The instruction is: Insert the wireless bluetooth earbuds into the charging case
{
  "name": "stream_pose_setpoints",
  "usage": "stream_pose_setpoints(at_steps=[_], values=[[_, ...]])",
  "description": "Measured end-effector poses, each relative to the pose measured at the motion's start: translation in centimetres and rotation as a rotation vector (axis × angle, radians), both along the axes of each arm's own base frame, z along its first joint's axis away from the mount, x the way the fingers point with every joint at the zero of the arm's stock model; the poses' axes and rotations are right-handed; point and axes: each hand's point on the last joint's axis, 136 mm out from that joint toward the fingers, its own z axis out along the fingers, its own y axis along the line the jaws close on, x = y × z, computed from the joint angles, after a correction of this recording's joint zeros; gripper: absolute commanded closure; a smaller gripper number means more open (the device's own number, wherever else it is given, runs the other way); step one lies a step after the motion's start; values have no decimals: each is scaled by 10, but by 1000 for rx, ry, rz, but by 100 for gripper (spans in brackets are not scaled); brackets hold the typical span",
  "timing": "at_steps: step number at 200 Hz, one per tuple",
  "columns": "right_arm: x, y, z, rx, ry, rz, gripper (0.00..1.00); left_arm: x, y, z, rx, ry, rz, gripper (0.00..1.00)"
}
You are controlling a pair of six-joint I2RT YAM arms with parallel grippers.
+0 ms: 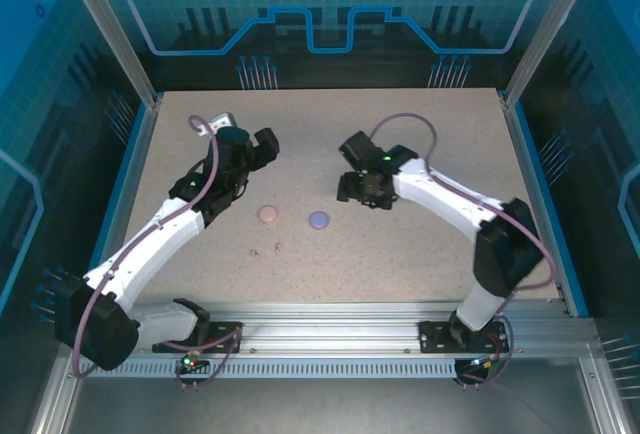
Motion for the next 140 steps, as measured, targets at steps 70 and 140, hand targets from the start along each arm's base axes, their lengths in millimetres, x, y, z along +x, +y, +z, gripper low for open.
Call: stream_pose_setpoints(at_steps=[70,140], values=[[21,82,-35,-82,94,-36,22,3,45,-13,-191,65,80,1],[2,95,-73,-187,186,-23,20,-3,42,-22,-247,116,83,1]])
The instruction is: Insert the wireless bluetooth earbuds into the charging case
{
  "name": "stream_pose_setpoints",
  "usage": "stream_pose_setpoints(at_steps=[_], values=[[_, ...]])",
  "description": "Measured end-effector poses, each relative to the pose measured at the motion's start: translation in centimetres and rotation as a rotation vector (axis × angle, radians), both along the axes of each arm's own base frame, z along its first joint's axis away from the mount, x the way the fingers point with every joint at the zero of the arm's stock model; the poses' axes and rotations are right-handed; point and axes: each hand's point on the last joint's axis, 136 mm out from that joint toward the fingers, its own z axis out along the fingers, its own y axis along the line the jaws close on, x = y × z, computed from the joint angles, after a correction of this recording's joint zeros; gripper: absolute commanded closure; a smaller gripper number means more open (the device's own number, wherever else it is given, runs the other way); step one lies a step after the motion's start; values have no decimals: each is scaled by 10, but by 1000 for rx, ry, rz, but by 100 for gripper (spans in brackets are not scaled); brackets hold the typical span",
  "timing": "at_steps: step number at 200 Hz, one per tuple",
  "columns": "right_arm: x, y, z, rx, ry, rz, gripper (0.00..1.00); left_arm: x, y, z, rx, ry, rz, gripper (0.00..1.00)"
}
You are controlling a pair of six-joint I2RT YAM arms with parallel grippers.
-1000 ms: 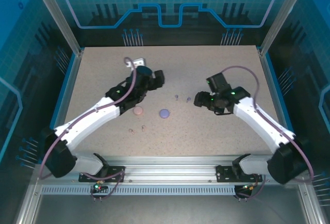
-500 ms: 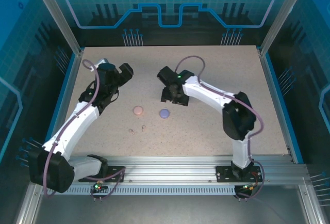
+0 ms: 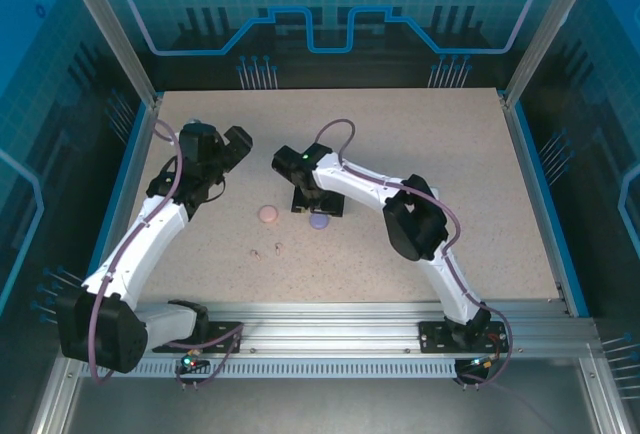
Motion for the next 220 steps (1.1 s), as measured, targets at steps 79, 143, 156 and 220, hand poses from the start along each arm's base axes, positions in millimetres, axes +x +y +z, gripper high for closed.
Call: stream_pose_setpoints(at_steps=[79,143,156,220], values=[[-9,-1,-24,-3,35,52,25,-2,-24,2,-57,1,-135,1],[-8,6,-33,28,45,77,36,-6,-45,-1,-110,7,-245,1],[-8,6,-34,35,48,77,38,-7,-47,-2,-119,10,-258,1],[-6,7,-35,59,61,82,40,-8,-52,-2,-135,13,-281,1]])
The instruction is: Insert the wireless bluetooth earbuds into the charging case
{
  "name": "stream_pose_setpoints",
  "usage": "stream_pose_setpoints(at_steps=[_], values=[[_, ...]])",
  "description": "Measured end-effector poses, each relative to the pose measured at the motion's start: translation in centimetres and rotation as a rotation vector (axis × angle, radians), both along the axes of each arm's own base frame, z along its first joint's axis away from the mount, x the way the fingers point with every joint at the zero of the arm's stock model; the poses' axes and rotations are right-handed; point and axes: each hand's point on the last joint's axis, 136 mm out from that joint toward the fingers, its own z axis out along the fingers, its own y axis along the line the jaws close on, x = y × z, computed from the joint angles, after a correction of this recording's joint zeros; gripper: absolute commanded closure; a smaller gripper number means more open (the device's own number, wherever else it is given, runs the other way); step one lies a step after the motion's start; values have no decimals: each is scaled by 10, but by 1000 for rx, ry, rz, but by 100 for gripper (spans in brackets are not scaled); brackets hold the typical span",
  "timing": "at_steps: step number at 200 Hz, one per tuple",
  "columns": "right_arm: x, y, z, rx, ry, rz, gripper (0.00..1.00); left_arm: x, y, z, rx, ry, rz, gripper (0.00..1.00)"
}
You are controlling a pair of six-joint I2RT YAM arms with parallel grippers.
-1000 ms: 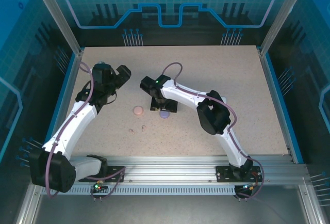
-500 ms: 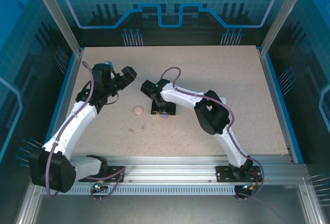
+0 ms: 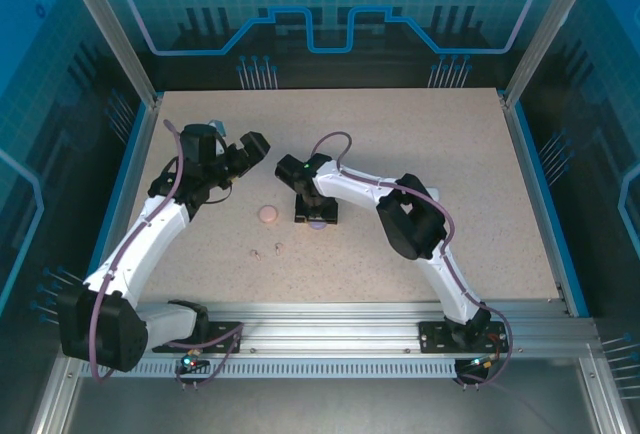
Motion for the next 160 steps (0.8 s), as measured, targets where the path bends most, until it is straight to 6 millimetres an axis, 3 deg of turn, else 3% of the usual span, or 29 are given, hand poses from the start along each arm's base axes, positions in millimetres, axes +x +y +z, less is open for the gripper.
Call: stream_pose_setpoints(at_steps=[53,85,141,160], values=[[1,-2,-2,24,30,10,40,-2,-2,-7,-4,13,-9,1],[1,-3,-3,30,41,19,48,-5,-2,-14,0,30,-11,1],[2,-7,2,74,15,30,51,-17,-8,-45,42,93,-6,1],[6,-24,3,85,5,3,51,-22,-20,-60,55,112,-21,1]])
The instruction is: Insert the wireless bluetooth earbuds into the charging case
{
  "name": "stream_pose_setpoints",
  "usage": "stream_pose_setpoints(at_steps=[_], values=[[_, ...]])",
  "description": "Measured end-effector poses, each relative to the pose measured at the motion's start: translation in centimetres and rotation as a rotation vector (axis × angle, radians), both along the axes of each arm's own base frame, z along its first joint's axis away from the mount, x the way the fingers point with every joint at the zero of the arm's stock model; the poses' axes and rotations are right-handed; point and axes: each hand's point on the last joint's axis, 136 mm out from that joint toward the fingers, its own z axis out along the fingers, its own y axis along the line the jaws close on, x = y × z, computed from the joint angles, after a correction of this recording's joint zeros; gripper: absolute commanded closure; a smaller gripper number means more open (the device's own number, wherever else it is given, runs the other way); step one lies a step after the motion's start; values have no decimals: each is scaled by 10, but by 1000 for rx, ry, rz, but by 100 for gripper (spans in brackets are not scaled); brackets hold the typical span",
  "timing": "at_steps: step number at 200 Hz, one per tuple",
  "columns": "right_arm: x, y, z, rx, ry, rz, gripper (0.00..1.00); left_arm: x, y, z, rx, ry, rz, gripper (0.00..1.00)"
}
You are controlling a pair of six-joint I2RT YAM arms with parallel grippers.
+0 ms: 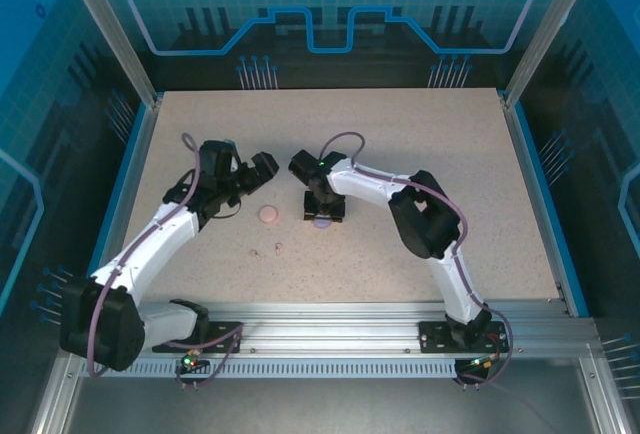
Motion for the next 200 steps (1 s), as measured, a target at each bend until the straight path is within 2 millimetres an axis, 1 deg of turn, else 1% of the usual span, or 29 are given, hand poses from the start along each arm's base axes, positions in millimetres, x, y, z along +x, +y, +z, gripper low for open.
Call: stream_pose_setpoints(at_steps=[27,43,64,80,97,115,128,155,163,173,183,200], values=[[13,-47,10,12,-7,-99,51,-4,-23,-17,-7,-9,-51,1],[24,-73,27,48,-36,-170,51,-3,-38,-25,-34,-30,-82,1],[36,-92,51,110,-84,-247,51,0,-55,-32,-83,-67,-119,1],[42,-98,69,168,-114,-296,51,4,-66,-33,-108,-96,-140,1],[49,-102,81,217,-133,-348,51,9,-81,-29,-144,-136,-166,1],[55,-105,87,255,-137,-409,51,15,-99,-24,-179,-188,-201,1],[58,-107,89,282,-131,-461,51,18,-113,-24,-205,-214,-230,1],[63,-112,93,342,-114,-578,51,21,-143,-37,-247,-229,-288,2],[63,-113,94,356,-107,-612,51,22,-150,-40,-253,-233,-301,5],[62,-114,94,366,-101,-649,51,22,-159,-44,-264,-237,-317,11],[62,-115,96,375,-94,-677,51,23,-168,-44,-278,-247,-331,14],[61,-115,97,393,-88,-722,51,25,-179,-41,-303,-267,-348,24]])
